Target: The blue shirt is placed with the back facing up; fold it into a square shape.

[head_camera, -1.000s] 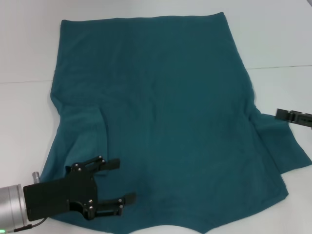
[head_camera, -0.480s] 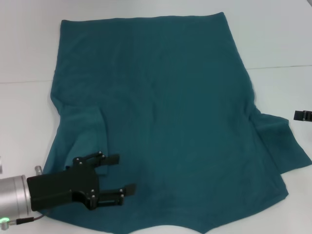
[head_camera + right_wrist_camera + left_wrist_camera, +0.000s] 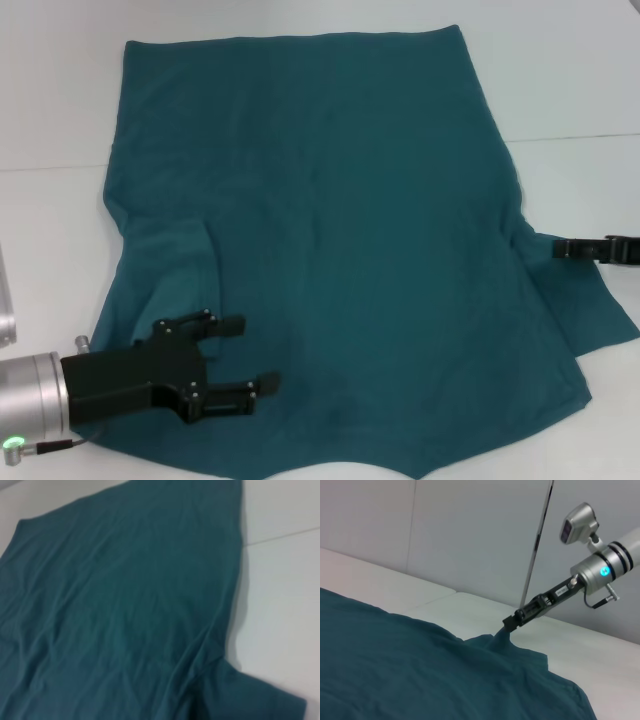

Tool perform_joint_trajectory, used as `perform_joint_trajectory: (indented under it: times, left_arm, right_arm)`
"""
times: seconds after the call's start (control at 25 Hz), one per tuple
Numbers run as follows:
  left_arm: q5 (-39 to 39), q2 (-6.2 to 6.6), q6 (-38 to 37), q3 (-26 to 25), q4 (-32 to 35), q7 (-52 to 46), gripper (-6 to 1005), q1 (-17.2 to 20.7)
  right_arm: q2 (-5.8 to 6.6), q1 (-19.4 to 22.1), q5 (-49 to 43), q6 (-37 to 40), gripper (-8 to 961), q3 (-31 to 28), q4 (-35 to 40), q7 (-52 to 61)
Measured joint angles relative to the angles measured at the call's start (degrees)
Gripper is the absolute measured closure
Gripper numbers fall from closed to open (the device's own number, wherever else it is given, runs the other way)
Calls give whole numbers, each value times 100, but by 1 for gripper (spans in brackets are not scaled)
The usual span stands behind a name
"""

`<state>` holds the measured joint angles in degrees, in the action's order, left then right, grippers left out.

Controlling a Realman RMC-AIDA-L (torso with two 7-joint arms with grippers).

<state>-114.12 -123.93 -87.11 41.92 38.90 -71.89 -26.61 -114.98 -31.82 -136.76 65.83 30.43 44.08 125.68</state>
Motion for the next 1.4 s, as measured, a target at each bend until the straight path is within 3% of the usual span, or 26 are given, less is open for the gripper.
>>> perform_joint_trajectory:
  times: [0.6, 1.24, 1.4]
  left_arm:
    - [-5, 0, 204, 18, -5, -40, 91, -46]
    - [-5, 0, 277, 18, -35, -36, 92, -38]
    - [-5, 0, 277, 18, -41, -36, 92, -29]
  right_arm:
    - [-23, -83, 17, -442, 13, 139, -320, -8]
    - [-14, 50, 288, -278, 445, 77, -253, -11]
    - [-24, 78, 342, -307, 658, 63, -251, -43]
